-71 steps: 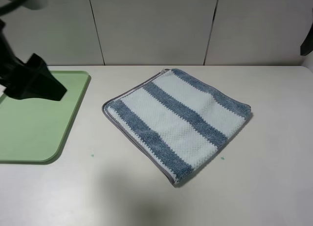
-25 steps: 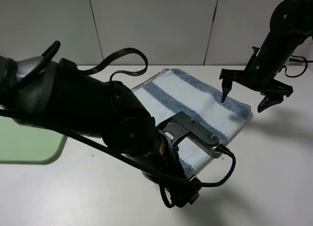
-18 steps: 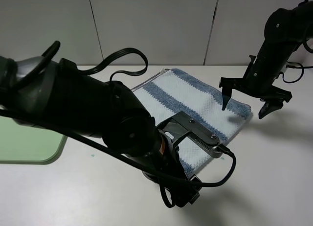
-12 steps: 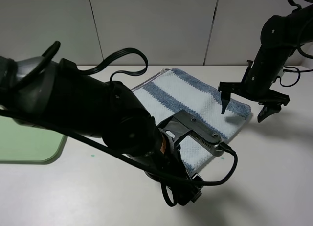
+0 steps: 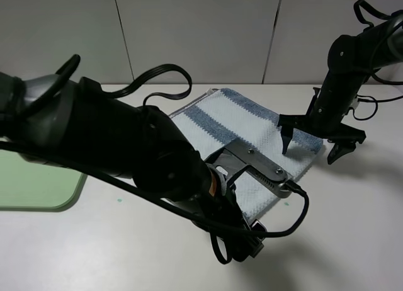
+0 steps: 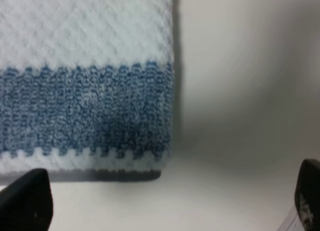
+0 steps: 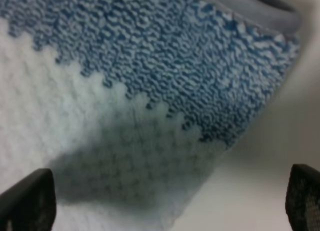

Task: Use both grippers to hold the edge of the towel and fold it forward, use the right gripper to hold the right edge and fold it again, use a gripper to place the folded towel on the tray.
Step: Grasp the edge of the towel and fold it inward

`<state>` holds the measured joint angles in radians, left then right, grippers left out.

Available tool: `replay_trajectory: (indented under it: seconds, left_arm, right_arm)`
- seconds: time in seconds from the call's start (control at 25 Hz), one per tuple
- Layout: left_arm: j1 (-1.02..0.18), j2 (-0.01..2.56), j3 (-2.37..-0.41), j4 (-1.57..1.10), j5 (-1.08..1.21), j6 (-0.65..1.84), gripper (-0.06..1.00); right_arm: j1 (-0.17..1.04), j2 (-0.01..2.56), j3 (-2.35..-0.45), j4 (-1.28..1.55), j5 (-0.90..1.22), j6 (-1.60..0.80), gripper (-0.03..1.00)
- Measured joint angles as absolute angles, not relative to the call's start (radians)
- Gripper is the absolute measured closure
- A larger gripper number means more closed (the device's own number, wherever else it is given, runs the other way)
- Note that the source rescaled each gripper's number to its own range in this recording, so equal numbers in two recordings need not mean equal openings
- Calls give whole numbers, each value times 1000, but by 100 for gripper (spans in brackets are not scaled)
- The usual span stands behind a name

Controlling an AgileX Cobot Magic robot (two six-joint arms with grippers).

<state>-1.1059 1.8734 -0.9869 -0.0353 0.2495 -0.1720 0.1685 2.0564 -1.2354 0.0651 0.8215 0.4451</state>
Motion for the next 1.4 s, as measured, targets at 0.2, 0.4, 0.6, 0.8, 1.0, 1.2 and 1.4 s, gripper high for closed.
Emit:
replay_trajectory:
  seconds: [0.2, 0.4, 0.6, 0.8, 1.0, 1.2, 1.4]
  left_arm:
    - [-1106, 1942, -1023, -35, 253, -172, -2]
    - [-1106, 1987, -1101, -25, 292, -171, -2]
    - [-1106, 2044, -1218, 23, 412, -171, -2]
    - [-1106, 2094, -1277, 33, 482, -170, -2]
    - [-1106, 2125, -1280, 40, 500, -171, -1]
    - [-1106, 2148, -1285, 50, 500, -173, 4]
    - [-1106, 2154, -1287, 65, 501, -185, 17]
  right_arm:
    - [169, 2068, -1235, 70, 807, 445, -3]
    - [169, 2068, -1235, 70, 803, 430, -3]
    - [169, 2068, -1235, 72, 800, 418, -3]
    - [169, 2068, -1235, 78, 790, 418, -3]
    - [169, 2068, -1235, 85, 780, 417, -3]
    - [169, 2068, -1235, 85, 779, 414, -3]
    - [169, 2068, -1235, 88, 777, 410, -3]
